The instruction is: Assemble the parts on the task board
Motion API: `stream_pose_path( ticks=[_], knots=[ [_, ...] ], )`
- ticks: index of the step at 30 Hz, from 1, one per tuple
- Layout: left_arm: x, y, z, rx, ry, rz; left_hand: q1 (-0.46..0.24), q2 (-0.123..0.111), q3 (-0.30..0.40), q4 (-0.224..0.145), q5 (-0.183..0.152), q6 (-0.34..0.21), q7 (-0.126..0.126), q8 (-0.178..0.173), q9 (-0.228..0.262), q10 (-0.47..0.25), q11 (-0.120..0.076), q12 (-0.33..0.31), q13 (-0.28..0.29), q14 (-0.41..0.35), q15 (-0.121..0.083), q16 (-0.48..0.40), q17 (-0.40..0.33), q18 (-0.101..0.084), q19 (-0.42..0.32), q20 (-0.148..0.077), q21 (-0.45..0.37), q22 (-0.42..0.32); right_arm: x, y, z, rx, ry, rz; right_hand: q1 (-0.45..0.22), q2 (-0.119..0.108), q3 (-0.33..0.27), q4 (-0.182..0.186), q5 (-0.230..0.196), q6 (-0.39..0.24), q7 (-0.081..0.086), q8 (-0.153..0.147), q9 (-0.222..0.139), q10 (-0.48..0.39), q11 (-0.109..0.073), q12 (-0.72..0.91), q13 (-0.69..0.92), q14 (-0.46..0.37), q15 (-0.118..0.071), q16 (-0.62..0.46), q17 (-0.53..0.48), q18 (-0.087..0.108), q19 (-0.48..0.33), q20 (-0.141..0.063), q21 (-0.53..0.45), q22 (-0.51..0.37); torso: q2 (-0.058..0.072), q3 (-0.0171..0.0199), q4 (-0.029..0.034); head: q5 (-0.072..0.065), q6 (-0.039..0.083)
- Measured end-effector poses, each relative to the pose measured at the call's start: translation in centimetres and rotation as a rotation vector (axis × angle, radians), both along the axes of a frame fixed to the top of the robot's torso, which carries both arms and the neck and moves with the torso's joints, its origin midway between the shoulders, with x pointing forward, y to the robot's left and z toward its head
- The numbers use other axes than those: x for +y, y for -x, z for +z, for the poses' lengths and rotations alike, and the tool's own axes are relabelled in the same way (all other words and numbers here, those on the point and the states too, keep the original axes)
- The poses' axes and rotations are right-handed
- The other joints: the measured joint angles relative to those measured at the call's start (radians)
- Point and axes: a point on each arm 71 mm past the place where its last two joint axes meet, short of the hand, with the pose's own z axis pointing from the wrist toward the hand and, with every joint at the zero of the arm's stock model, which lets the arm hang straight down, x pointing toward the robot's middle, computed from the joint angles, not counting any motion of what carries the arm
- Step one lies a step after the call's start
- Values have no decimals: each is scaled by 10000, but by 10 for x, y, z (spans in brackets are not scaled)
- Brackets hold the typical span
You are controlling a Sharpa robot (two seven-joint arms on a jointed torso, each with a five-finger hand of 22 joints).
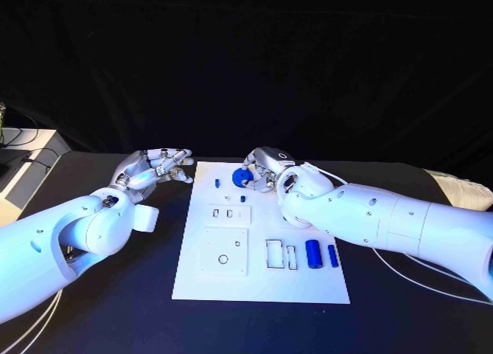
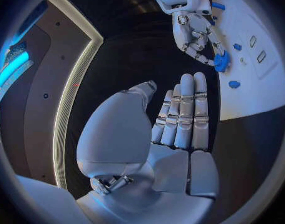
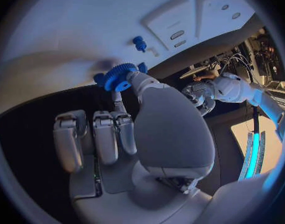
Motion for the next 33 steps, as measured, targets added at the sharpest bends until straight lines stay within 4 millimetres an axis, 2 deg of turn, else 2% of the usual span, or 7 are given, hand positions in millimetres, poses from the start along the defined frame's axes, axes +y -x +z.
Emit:
stream_pose_path(
  ticks=[16, 24, 25, 29, 33],
  knots=[
    [0, 0, 0, 3, -4, 3, 0, 0, -1, 0, 0, 0, 0, 0, -2, 0, 0, 0, 0, 0, 0, 0, -1, 1, 0, 0, 0, -2, -3, -6, -5, 142, 406, -107, 1, -1, -2, 1, -64, 7, -38, -15, 13, 0, 0, 0, 7, 0, 1, 0, 0, 0, -1, 1, 0, -1, -4, 12, -12, 35, -27],
    [0, 0, 0, 7, -4, 0, 0, 0, -1, 0, 0, 0, 0, 0, -2, 0, 0, 0, 0, 0, 1, 0, -2, 0, 0, 0, 0, -2, -1, -8, -6, 130, 507, -128, -158, -160, 27, -28, -156, 41, -73, -56, 55, 0, 1, 0, 5, 0, 1, 0, 0, 0, -1, 1, 0, -2, -2, 20, -8, 32, -33],
    [0, 0, 0, 7, -4, -1, 0, 0, -1, 0, 0, 0, 0, 0, -3, 0, 0, 0, 0, 1, 1, 0, -2, 0, 0, 0, 0, -2, -1, -8, -6, 128, 512, -131, -239, -234, 28, -28, -213, -13, -53, -107, 53, 0, 1, 0, 6, 0, 1, 0, 0, 0, -1, 1, 0, -2, -2, 20, -8, 32, -33],
    [0, 0, 0, 11, -6, 2, 0, 0, -1, 0, 0, 0, 0, 0, -3, 0, 0, 0, 0, 1, 1, 0, -2, 0, 0, 0, 0, -3, 0, -8, -6, 149, 530, -106, -395, -290, -6, 8, -278, -228, 88, -220, -42, -23, 23, 0, 5, 0, 1, 0, 0, 0, -1, 1, 0, -3, -2, 20, -8, 30, -33],
    [0, 0, 0, 15, -8, 3, 0, 0, -1, 0, 0, 0, 0, 0, -3, 0, 0, 0, 0, 1, 1, 39, 12, 0, -74, 0, 71, 26, 1, -8, -7, 175, 556, -67, -513, -300, -88, 89, -316, -227, 89, -259, -47, -36, 36, 0, 4, 0, 1, 0, 0, 0, -1, 2, 0, -3, -2, 18, -12, 30, -44]
  ],
)
